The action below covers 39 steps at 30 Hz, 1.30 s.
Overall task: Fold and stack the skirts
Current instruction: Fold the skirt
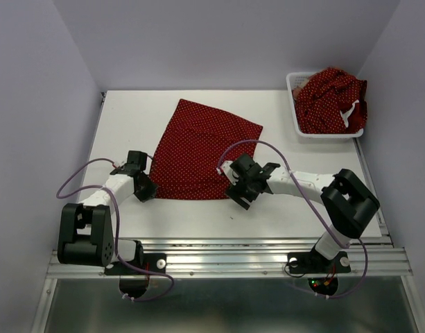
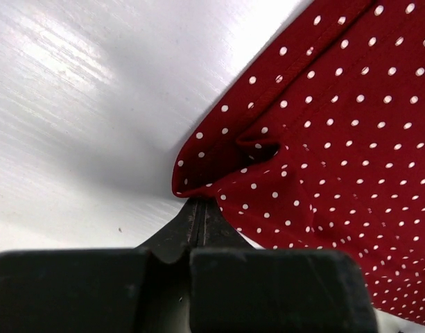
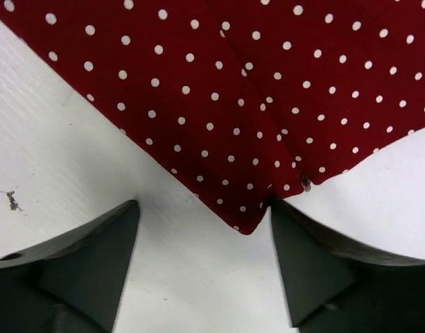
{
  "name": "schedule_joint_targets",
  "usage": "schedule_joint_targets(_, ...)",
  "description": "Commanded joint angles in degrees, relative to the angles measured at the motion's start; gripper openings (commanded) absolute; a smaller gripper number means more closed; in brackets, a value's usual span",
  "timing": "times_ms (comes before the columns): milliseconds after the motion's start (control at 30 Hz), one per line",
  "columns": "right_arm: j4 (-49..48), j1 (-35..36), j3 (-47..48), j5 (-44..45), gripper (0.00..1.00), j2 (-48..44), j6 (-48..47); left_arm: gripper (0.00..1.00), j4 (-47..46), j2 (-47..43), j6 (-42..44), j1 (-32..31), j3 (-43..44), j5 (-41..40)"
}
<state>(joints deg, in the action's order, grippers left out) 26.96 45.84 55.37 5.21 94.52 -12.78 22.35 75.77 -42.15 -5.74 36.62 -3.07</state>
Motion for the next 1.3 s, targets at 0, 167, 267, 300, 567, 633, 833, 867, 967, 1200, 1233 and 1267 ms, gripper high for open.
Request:
schedule_joint_targets(0,-0.24,1.0,0.79,-2.13,0.74,0.93,0.38,0.0,0.42,1.14,-1.09,0.38,1.44,-0.62)
schedule_joint_targets(167,-0.42,1.0,0.08,-2.4,0.28,1.19,1.26,0.0,1.55,-0.53,-0.83,0.46,1.79,-1.06)
schedule_joint_targets(267,2.38,1.0,0.87,-2.58,0.17,-0.38,2.4,0.0,4.54,-2.64,-0.56,0.46,2.75,-1.76)
schedule_joint_targets(300,3.09,1.0,0.96,-2.66,0.16,-1.17,2.58,0.0,6.2,-3.34,-0.3,0.46,3.01,-2.02)
schedule_joint_targets(567,3.72,1.0,2.02,-1.96,0.01,-10.4,3.63,0.0,10.0,-11.16,1.37,0.46,9.42,-0.19)
schedule_joint_targets(633,3.45,1.0,2.63,-0.65,0.01,-12.16,4.86,0.0,9.03,-13.53,1.72,0.46,12.31,0.43)
schedule_joint_targets(833,3.01,-2.67,5.35,3.48,0.0,-12.87,8.72,0.0,-0.25,-13.29,3.22,0.46,18.65,0.96)
schedule_joint_targets(867,2.75,-3.47,5.97,3.66,0.01,-12.78,9.25,0.0,-0.29,-12.58,3.22,0.46,19.44,0.96)
schedule_joint_targets(967,1.0,-7.16,8.25,3.49,0.01,-11.99,10.93,0.0,-7.65,-8.1,3.65,0.46,22.87,4.99)
schedule_joint_targets(1200,-0.24,-14.1,14.66,0.68,0.01,-6.38,12.6,0.0,-16.97,7.17,6.11,0.55,37.19,6.05)
schedule_joint_targets(1233,-0.59,-15.07,15.2,0.94,0.01,-5.67,12.6,0.0,-17.51,8.94,6.12,0.46,38.69,6.06)
schedule_joint_targets(1267,-1.03,-16.04,15.72,0.5,0.01,-4.97,14.34,0.0,-17.69,10.7,6.29,0.55,42.36,6.23)
